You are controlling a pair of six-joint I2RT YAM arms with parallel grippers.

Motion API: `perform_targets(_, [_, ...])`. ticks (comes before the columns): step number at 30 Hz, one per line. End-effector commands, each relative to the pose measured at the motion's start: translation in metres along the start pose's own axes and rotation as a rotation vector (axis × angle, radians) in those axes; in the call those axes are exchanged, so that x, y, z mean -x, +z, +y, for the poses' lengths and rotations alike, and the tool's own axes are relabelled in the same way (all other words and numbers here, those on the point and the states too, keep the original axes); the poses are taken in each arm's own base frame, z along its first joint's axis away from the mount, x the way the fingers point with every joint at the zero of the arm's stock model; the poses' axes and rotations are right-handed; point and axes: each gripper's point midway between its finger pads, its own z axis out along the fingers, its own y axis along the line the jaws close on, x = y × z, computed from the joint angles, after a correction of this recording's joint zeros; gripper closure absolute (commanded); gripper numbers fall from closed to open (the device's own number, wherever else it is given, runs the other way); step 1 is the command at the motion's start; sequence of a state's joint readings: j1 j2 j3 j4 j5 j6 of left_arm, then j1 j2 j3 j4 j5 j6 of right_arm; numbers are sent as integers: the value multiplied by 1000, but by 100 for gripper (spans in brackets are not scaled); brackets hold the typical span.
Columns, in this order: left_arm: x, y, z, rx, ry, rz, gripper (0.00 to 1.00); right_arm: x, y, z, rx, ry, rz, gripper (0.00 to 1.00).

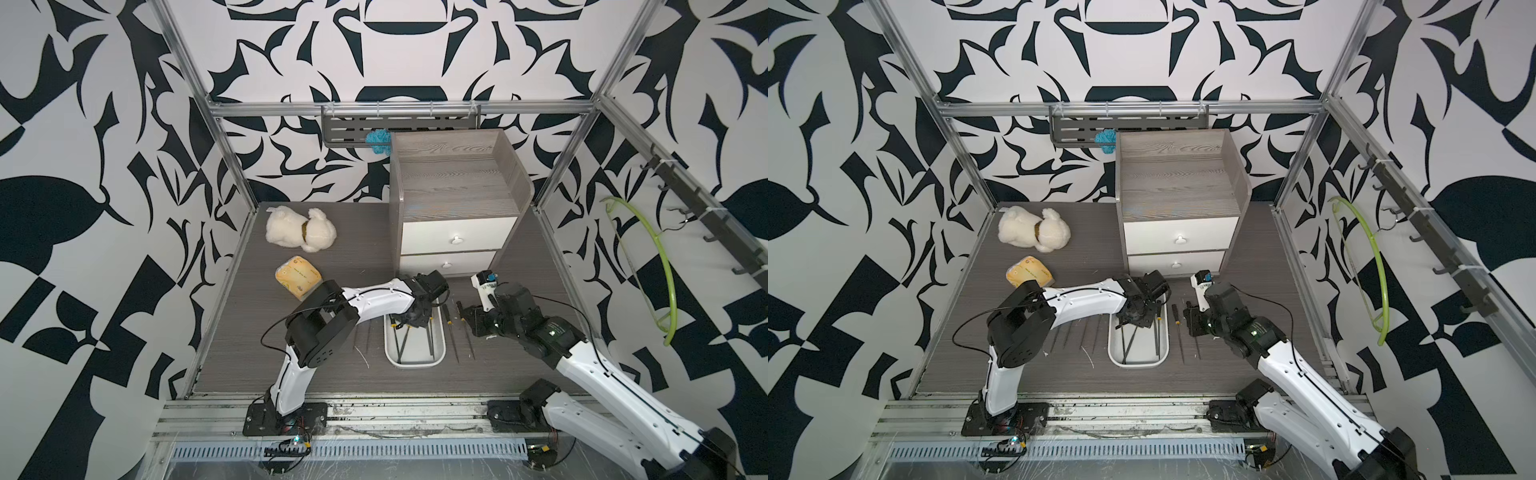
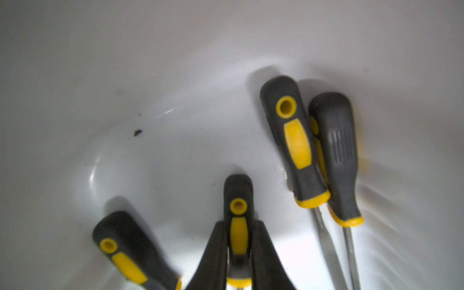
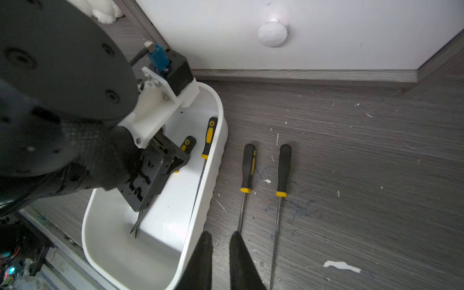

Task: Take the file tool out of the storage box
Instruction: Pick up the file tool from the storage box.

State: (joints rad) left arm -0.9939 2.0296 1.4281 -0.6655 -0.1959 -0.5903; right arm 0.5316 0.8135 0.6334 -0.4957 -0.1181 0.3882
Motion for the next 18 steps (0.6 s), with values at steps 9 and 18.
perform_targets(9, [41,-73,-7,-105,25,-252,100,11,-8,4,18,-18,-59,81])
perform_targets(18, [59,-188,12,-275,-21,-686,100,15,-15,31,169,-23,-83,76])
